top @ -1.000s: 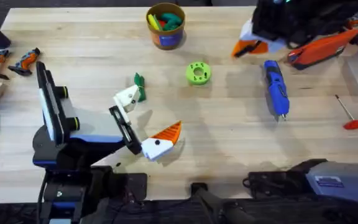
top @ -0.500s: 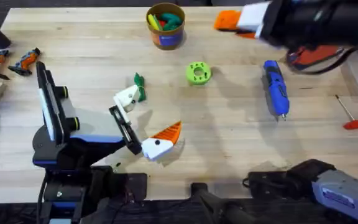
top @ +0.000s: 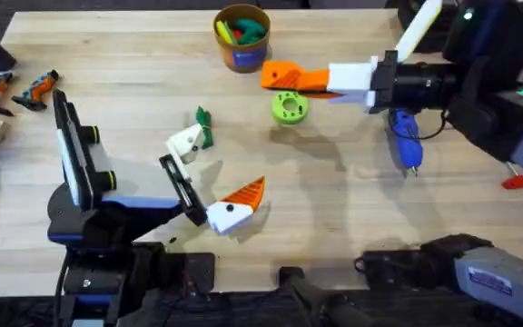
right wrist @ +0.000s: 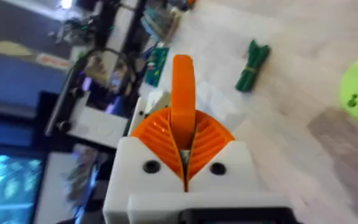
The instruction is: Pick up the gripper from the table and insert it into the empty holder that is missing its gripper. Then pick up a screw, insert it into the mounting hole, and use the screwdriver to tighten it. Finally, clean up the table by picking up the vegetable and placing it into the bucket.
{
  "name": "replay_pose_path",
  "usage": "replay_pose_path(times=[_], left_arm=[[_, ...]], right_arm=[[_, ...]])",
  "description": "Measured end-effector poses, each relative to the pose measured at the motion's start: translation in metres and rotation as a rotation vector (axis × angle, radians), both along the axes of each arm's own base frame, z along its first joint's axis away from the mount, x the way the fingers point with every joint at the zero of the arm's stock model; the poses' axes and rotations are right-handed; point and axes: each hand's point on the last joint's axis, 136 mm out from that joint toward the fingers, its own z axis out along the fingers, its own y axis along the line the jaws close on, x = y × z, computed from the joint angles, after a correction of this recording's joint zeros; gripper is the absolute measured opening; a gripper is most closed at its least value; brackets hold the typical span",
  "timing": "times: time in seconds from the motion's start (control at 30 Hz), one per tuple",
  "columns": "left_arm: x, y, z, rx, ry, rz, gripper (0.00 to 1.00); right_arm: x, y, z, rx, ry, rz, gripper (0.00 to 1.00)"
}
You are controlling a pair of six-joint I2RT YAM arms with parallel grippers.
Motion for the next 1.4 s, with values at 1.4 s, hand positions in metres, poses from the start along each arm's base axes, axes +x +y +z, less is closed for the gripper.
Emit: replay_pose_path(times=[1.4], left_arm=[[0.000,0.000,0.000,0.000,0.000,0.000,0.986]], right_arm=[[-0.026,0.059,-0.055,0.206,0.334,0.537,0.012]])
